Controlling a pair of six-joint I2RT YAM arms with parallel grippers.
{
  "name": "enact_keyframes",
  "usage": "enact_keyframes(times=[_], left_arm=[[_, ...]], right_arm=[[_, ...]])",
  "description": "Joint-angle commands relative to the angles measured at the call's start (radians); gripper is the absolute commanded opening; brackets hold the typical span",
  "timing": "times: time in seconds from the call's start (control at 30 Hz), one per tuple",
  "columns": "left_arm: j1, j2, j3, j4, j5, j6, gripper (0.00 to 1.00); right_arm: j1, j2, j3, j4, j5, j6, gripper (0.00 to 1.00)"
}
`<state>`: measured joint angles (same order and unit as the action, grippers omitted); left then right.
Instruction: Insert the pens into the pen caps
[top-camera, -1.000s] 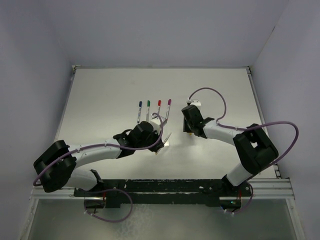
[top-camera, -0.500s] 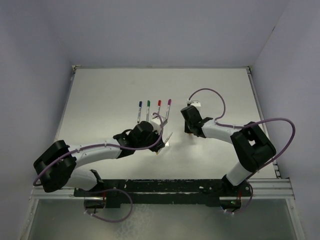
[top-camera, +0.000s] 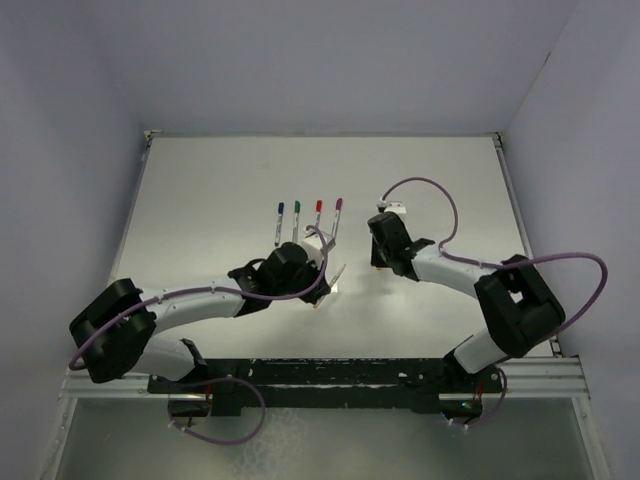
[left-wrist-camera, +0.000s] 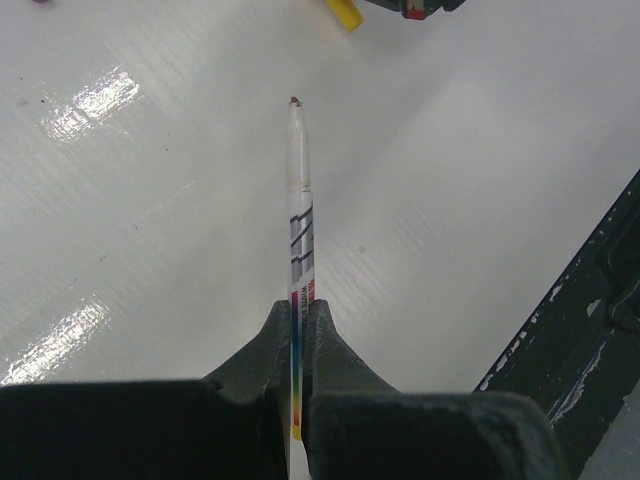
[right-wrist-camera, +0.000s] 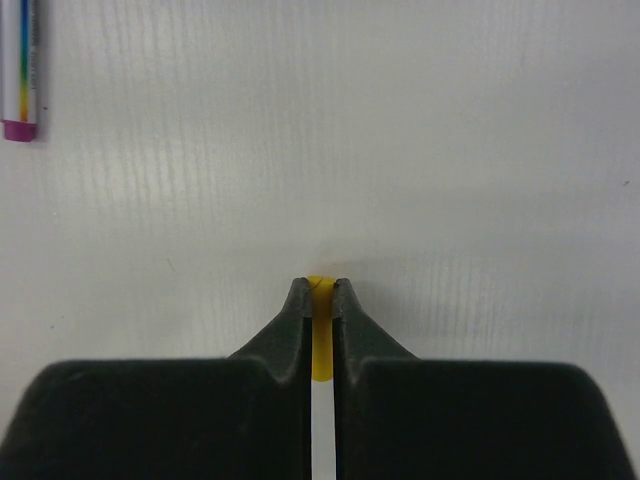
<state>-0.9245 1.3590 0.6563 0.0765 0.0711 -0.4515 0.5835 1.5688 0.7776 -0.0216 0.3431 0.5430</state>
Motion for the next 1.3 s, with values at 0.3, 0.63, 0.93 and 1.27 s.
enact_keyframes(times=[0.3,0.63,0.93,1.27], left_arm=[[-0.003,0.028,0.012,0.253,0.013,0.0,0.0],[-0.002,0.022,-0.049,0.582,0.089,-0.048,0.0],[-0.002,0.022,-0.078,0.66,0.096,-0.053,0.0],[-0.003,0.014,-0.091,0.715,0.096,-0.035,0.0]], right_arm=[[-0.001,-0.486,-0.217,0.42,-0.127,-0.003,0.0],[-0.001,-0.612,-0.57,1.165,-0.182,0.107,0.0],[-0.001,-0.547,-0.633,1.485,-0.092,0.178,0.0],[-0.001,-0.513,-0.627,1.534,-0.148,0.264,0.0]])
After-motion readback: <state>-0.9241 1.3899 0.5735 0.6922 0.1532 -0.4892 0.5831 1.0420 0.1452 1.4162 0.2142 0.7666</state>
